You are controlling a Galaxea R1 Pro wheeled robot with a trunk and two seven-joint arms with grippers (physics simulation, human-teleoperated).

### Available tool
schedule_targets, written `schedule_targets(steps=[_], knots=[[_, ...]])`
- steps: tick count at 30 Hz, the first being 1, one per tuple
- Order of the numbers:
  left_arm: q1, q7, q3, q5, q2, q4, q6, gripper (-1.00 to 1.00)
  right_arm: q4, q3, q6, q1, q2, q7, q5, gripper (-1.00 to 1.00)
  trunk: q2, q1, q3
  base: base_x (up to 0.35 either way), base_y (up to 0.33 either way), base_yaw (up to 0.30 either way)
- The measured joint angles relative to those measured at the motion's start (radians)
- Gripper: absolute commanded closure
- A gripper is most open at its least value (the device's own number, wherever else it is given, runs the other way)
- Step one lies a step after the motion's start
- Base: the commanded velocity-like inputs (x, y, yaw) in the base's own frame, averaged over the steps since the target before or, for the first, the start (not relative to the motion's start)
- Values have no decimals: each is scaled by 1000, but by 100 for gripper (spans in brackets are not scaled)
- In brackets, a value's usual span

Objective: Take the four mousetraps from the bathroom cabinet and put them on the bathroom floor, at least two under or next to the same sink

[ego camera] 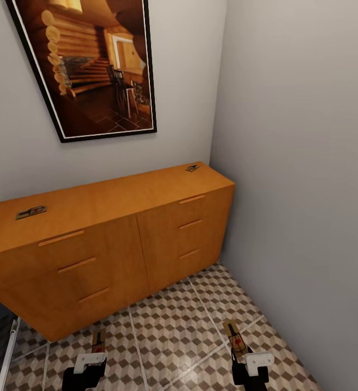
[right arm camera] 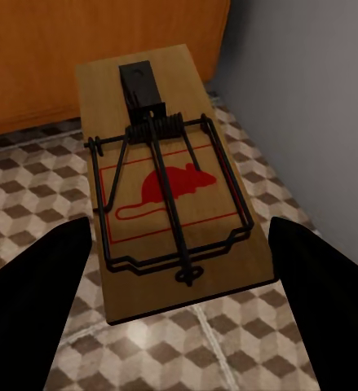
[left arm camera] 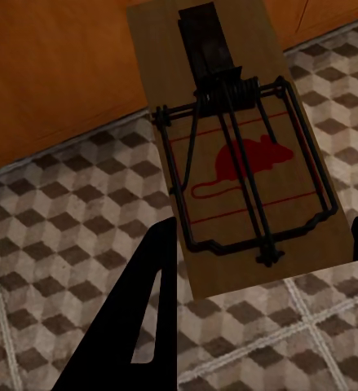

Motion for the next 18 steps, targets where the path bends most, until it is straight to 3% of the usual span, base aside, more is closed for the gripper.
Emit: schedule_targets(steps=[18], knots=[[0, -3, -2, -1, -26, 0, 1, 100, -1, -1, -1, 0, -2, -2, 1, 100, 0, 0, 0, 0, 0, 0]])
